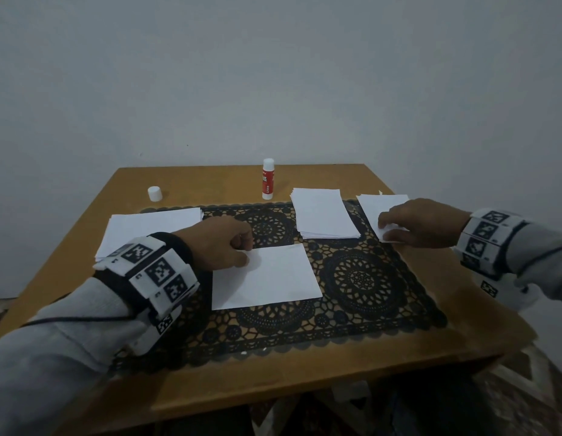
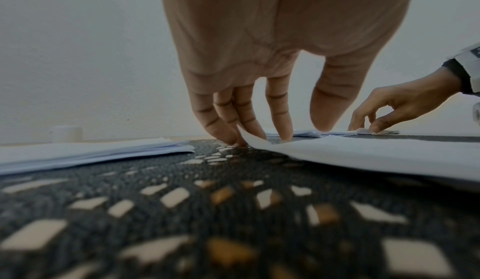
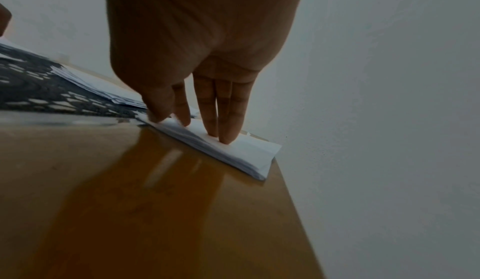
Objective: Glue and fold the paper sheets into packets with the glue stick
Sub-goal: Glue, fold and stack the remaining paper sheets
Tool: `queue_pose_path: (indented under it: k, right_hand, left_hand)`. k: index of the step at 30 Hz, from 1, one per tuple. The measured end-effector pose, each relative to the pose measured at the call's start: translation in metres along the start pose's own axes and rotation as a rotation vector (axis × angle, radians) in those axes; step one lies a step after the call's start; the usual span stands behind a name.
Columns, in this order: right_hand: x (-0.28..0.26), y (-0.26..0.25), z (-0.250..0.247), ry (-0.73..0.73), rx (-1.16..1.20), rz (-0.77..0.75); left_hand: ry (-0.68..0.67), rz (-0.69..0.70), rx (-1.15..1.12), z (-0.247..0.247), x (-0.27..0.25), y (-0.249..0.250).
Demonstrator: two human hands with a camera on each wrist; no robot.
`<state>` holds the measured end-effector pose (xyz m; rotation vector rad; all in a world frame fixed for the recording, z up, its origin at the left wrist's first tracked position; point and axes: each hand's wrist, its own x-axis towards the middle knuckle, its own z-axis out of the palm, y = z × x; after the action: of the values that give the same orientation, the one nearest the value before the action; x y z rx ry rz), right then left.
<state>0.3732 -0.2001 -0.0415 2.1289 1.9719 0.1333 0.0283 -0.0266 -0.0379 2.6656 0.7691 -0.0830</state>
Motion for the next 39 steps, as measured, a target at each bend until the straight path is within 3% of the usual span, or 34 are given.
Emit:
queue_pose_path:
  k: [7, 14, 20, 24, 28, 33, 37, 39]
  right_hand:
    - [0.003, -0.005, 0.007, 0.098, -0.019, 0.078]
    - [0.003, -0.001, -0.014, 0.379, 0.201, 0.271]
    - [-0.018, -0.041, -0.075, 0.626, 0.461, 0.144]
    - [-0.023, -0.081, -0.104, 0.498, 1.007, 0.063]
    - [-0.007, -0.106, -0.097, 0.326, 1.353, 0.118]
    - [0.013, -0.125, -0.077, 0.223, 1.495, 0.25]
    - [0.014, -0.132, -0.064, -0.033, 1.54, 0.253]
    - [0.014, -0.135, -0.06, -0.085, 1.539, 0.265]
  left_hand:
    - [-0.002, -0.001, 0.0, -0.001, 0.0, 0.001]
    - [0.056, -0.001, 0.001, -0.001, 0.001, 0.0]
    - [0.242, -0.017, -0.15, -0.002, 0.001, 0.005]
    - [0.352, 0.041, -0.333, -0.004, -0.004, 0.009]
    - [0.353, 0.07, -0.552, -0.007, -0.009, 0.009]
    - [0.246, 0.049, -0.635, -0.013, -0.012, 0.002]
    - [0.305, -0.087, -0.682, -0.017, -0.02, -0.009]
    - [0.299, -0.135, -0.597, -0.015, -0.023, -0.011]
